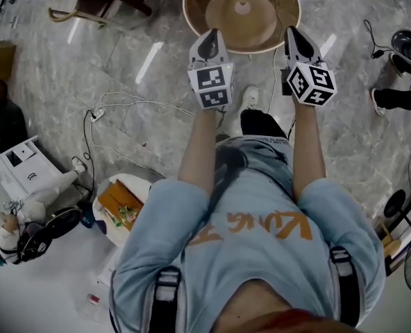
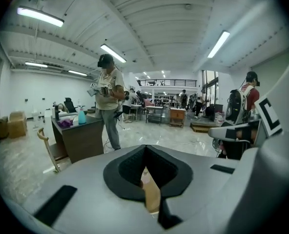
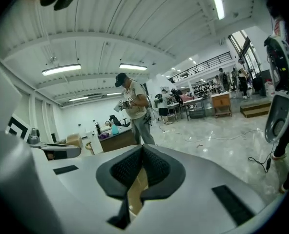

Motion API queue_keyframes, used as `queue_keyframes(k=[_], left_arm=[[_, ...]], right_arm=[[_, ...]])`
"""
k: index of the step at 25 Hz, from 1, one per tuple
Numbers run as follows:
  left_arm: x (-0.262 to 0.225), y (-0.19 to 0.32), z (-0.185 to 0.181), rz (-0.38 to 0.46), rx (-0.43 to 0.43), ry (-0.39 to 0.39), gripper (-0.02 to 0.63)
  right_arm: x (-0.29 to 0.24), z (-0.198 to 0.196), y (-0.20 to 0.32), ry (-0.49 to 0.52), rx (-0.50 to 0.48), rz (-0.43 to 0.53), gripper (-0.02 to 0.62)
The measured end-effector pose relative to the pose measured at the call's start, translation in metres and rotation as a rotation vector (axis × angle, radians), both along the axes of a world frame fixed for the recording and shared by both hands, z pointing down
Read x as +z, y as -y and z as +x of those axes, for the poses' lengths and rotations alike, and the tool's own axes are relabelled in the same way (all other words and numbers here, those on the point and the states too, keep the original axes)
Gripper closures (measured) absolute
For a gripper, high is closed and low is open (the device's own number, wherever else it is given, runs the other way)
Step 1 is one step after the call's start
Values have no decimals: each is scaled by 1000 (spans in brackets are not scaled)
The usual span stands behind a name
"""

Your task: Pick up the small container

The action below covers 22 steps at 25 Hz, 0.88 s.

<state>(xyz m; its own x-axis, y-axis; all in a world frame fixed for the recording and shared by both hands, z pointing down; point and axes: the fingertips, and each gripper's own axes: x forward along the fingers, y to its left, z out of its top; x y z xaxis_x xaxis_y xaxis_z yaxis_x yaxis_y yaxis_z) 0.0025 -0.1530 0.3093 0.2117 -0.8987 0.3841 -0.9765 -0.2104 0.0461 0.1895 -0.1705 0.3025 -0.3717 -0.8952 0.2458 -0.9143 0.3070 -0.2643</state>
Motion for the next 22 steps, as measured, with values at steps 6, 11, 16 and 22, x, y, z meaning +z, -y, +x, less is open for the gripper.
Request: queue_keyframes(k=[6,11,16,22], left_arm=[[11,19,1,-14,11,30,583],[25,25,-12,-55,-5,67,583],[62,49,-13,-107,2,40,582],[128,52,4,-176,81,-22,582]], right_arm=[[26,-1,21,-17,-20,-20,583],[50,-10,30,67,-15,-74,583],[89,-19,46,63,-32,-130,583],[151,-34,31,-25,-119,-199,583]])
